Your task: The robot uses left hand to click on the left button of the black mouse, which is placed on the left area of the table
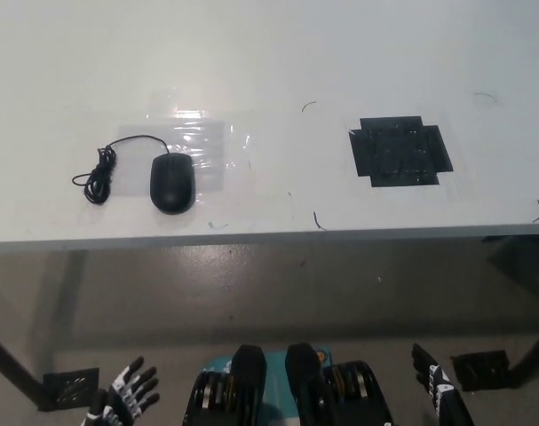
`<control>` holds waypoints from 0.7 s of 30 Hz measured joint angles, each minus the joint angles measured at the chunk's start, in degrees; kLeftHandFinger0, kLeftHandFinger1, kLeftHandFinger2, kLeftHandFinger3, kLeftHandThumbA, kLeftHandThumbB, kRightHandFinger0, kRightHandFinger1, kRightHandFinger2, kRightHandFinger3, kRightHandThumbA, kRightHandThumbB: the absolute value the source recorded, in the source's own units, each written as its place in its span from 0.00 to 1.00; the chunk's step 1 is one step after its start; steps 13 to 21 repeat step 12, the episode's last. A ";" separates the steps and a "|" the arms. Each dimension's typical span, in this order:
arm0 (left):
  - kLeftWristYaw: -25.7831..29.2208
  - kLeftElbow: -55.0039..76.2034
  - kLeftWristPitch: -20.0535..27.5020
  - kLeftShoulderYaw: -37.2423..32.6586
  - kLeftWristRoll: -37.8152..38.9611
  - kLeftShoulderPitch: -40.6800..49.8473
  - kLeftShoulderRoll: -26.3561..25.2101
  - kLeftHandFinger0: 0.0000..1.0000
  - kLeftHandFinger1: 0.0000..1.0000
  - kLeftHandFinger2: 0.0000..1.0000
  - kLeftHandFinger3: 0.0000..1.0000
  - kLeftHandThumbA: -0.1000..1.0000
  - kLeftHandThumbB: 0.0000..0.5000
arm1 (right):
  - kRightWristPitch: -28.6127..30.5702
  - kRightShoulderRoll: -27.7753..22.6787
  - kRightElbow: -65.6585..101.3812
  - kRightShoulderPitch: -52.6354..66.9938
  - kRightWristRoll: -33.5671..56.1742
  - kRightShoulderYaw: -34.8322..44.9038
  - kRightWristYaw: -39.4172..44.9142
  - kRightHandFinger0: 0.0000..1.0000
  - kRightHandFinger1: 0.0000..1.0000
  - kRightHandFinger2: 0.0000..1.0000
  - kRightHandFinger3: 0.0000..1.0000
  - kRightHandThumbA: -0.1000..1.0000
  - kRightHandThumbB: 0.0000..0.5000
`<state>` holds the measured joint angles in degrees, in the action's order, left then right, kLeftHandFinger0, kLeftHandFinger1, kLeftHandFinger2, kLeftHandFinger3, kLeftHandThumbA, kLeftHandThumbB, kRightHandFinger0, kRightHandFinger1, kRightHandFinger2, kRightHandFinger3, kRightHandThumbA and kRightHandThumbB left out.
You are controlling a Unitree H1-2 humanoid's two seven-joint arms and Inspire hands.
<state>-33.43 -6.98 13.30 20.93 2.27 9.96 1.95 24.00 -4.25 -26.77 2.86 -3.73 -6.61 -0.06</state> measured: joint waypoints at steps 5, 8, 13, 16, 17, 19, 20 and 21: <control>3.60 -1.88 4.18 -0.24 -0.85 -0.44 -0.35 1.00 1.00 1.00 1.00 1.00 0.53 | 0.02 0.01 -0.01 -0.45 0.00 -0.04 0.00 1.00 1.00 1.00 1.00 1.00 0.70; 5.61 -2.41 6.51 -1.59 -1.67 -0.71 -1.33 1.00 1.00 1.00 1.00 1.00 0.53 | 0.04 0.01 -0.01 -0.82 0.02 -0.07 0.00 1.00 1.00 1.00 1.00 1.00 0.70; 7.79 -2.50 8.40 -3.52 -2.84 -0.80 -2.58 1.00 1.00 1.00 1.00 1.00 0.54 | 0.06 0.01 0.00 -1.15 0.08 -0.23 0.06 1.00 1.00 1.00 1.00 1.00 0.72; 7.79 -2.50 8.40 -3.52 -2.84 -0.80 -2.58 1.00 1.00 1.00 1.00 1.00 0.54 | 0.06 0.01 0.00 -1.15 0.08 -0.23 0.06 1.00 1.00 1.00 1.00 1.00 0.72; 7.79 -2.50 8.40 -3.52 -2.84 -0.80 -2.58 1.00 1.00 1.00 1.00 1.00 0.54 | 0.06 0.01 0.00 -1.15 0.08 -0.23 0.06 1.00 1.00 1.00 1.00 1.00 0.72; 7.79 -2.50 8.40 -3.52 -2.84 -0.80 -2.58 1.00 1.00 1.00 1.00 1.00 0.54 | 0.06 0.01 0.00 -1.15 0.08 -0.23 0.06 1.00 1.00 1.00 1.00 1.00 0.72; 7.79 -2.50 8.40 -3.52 -2.84 -0.80 -2.58 1.00 1.00 1.00 1.00 1.00 0.54 | 0.06 0.01 0.00 -1.15 0.08 -0.23 0.06 1.00 1.00 1.00 1.00 1.00 0.72; 7.79 -2.50 8.40 -3.52 -2.84 -0.80 -2.58 1.00 1.00 1.00 1.00 1.00 0.54 | 0.06 0.01 0.00 -1.15 0.08 -0.23 0.06 1.00 1.00 1.00 1.00 1.00 0.72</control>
